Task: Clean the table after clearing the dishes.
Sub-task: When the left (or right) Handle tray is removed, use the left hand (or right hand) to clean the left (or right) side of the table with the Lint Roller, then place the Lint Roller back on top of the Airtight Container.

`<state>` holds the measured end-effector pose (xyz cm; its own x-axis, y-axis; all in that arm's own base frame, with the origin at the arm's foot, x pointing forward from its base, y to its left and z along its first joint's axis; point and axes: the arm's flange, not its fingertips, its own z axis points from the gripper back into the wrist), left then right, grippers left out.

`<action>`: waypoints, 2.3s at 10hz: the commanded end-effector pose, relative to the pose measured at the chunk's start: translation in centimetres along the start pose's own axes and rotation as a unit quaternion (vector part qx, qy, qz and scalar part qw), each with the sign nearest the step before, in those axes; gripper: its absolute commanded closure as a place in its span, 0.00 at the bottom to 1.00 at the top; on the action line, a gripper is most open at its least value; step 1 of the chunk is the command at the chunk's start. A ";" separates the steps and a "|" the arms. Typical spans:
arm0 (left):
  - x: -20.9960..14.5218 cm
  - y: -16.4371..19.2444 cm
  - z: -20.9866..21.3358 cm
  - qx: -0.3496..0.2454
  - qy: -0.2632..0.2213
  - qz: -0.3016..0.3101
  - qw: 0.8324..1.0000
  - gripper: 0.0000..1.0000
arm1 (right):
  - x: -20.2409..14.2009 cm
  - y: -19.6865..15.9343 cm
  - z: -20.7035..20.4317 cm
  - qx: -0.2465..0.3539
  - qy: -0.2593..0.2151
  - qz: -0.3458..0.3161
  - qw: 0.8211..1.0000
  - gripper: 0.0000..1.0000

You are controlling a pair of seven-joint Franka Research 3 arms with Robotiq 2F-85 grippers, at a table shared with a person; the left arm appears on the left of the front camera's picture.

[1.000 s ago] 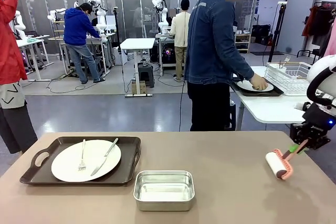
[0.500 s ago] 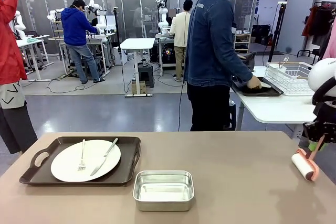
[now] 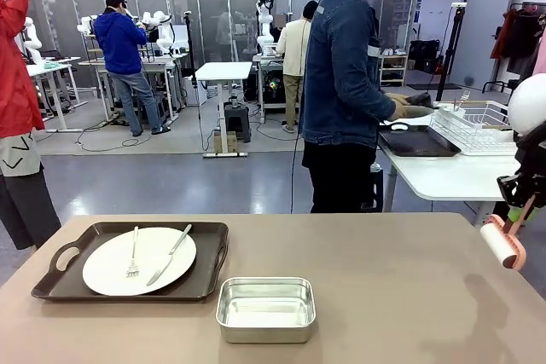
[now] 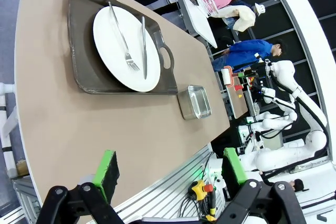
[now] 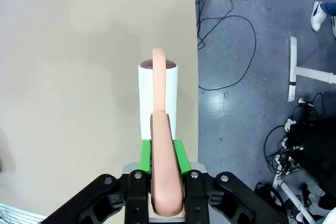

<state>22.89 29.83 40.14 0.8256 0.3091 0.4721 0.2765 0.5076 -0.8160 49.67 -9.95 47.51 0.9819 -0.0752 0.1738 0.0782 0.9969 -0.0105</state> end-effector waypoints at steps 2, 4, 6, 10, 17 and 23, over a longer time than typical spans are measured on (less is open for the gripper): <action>-0.2 -0.1 0.3 -0.009 -0.006 -0.008 1.000 0.00 | 0.5 -0.6 -1.5 0.000 0.012 -0.003 1.000 0.79; -0.2 -0.1 0.3 -0.009 -0.006 -0.008 1.000 0.00 | 0.5 -0.6 -1.5 0.000 0.012 -0.003 1.000 0.79; -0.2 -0.1 0.3 -0.009 -0.006 -0.008 1.000 0.00 | 0.5 -0.6 -1.5 0.000 0.012 -0.003 1.000 0.79; -0.2 -0.1 0.3 -0.009 -0.006 -0.008 1.000 0.00 | 0.5 -0.6 -1.5 0.000 0.012 -0.003 1.000 0.79; -0.2 -0.1 0.3 -0.009 -0.006 -0.008 1.000 0.00 | 1.4 2.7 0.2 -0.014 -0.009 0.051 0.999 0.79; -0.2 -0.1 0.3 -0.009 -0.006 -0.008 1.000 0.00 | -3.8 28.3 11.1 0.009 -0.098 0.486 0.869 0.79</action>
<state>22.86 29.84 40.13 0.8254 0.3098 0.4720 0.2761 0.5077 -0.8161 46.62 18.16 57.89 0.6316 0.7248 0.2754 -0.6927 0.6870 -0.2194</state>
